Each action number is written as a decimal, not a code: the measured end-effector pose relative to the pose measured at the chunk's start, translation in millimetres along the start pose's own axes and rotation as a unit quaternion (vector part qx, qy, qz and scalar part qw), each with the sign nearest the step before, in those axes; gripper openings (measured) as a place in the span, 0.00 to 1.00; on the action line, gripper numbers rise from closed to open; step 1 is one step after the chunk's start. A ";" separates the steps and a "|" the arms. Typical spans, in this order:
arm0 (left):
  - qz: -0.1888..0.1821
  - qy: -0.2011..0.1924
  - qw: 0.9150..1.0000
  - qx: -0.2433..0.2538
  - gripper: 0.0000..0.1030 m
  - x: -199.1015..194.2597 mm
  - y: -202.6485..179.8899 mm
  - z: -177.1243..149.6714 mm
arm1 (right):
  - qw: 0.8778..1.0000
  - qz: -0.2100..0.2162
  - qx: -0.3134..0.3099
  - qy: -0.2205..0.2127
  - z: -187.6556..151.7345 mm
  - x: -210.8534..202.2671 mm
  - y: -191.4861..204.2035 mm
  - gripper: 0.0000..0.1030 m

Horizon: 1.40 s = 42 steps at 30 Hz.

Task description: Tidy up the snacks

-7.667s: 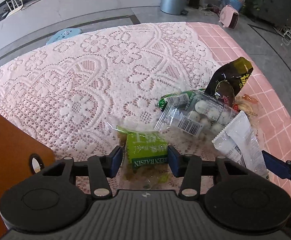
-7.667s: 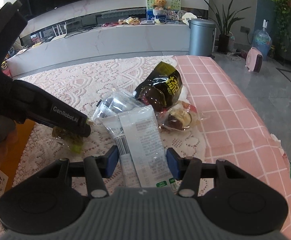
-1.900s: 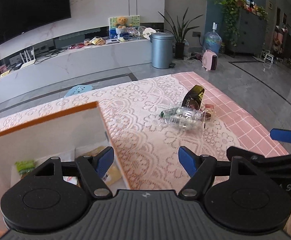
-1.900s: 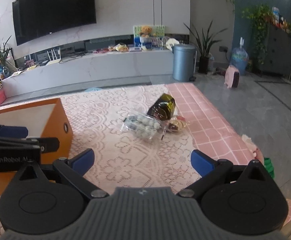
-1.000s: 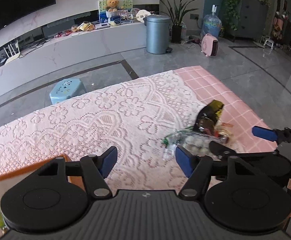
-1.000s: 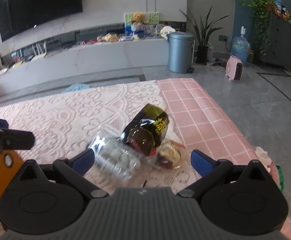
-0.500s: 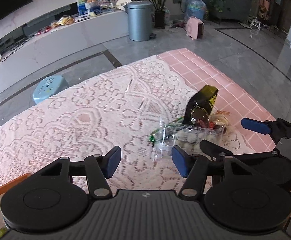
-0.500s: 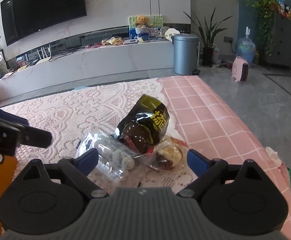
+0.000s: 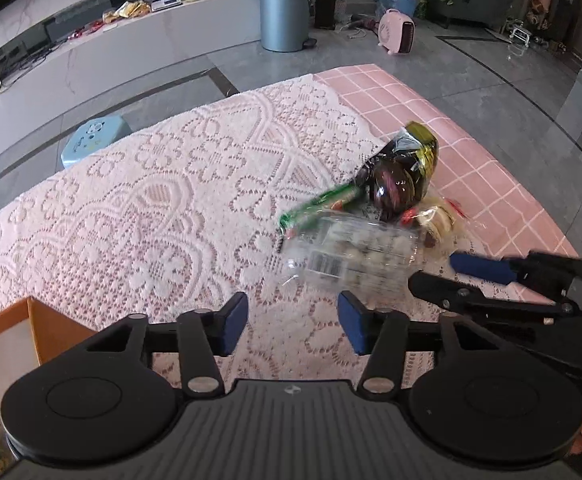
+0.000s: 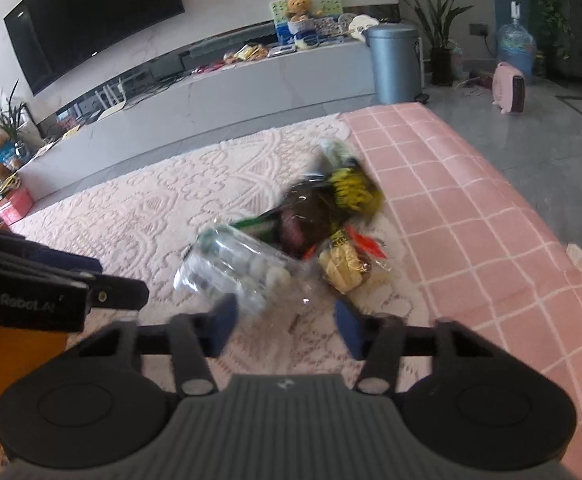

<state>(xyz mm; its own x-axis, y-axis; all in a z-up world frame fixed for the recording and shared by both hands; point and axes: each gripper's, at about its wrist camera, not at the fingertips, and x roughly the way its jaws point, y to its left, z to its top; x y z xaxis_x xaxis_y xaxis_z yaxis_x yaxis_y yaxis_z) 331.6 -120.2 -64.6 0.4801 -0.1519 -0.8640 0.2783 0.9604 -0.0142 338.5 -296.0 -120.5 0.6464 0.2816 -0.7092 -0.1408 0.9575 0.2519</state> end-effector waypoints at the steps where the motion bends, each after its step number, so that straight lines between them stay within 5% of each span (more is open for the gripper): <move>1: -0.005 0.001 1.000 -0.006 0.57 0.4 0.6 -0.3 | 1.000 0.013 0.006 0.006 -1.6 -0.6 -0.8 0.35; 5: -0.021 -0.002 0.999 -0.042 0.57 0.5 3.7 -0.1 | 0.999 0.035 0.024 0.011 -4.5 -8.2 -3.7 0.34; 13: -0.023 -0.027 0.995 -0.098 0.67 7.7 2.6 7.1 | 0.996 -0.055 0.048 -0.053 7.8 -8.1 -14.7 0.48; 19: 0.003 -0.019 0.997 -0.079 0.73 31.9 1.9 14.7 | 0.995 -0.068 0.052 -0.049 9.8 8.3 -20.7 0.51; 22: -0.006 -0.006 0.995 -0.095 0.73 42.9 7.2 14.7 | 0.994 -0.076 0.062 -0.047 9.7 12.5 -26.9 0.62; 27: -0.026 0.020 0.992 -0.120 0.69 55.4 11.2 11.8 | 0.993 -0.048 0.102 -0.021 10.1 25.5 -38.5 0.62; 28: -0.027 0.019 0.992 -0.118 0.65 55.4 10.1 11.3 | 0.993 -0.044 0.105 -0.020 9.4 25.3 -39.6 0.61; 31: -0.032 0.020 0.994 -0.106 0.50 52.1 4.5 11.1 | 0.994 -0.039 0.098 -0.023 10.3 24.0 -38.1 0.38; 38: -0.050 0.038 0.994 -0.092 0.07 36.7 -3.0 3.7 | 0.993 -0.060 0.097 -0.019 12.5 10.6 -33.8 0.36; 42: -0.086 0.060 0.991 -0.077 0.02 31.4 -12.4 -3.7 | 0.992 -0.060 0.111 -0.004 5.4 0.3 -38.1 0.36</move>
<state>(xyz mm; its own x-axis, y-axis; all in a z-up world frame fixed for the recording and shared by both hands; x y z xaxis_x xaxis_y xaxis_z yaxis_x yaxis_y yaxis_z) 340.1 -136.0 -93.4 0.3310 -0.2968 -0.8957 0.2135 0.9482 -0.2353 348.1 -332.8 -126.8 0.6547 0.1656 -0.7375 0.1054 0.9461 0.3061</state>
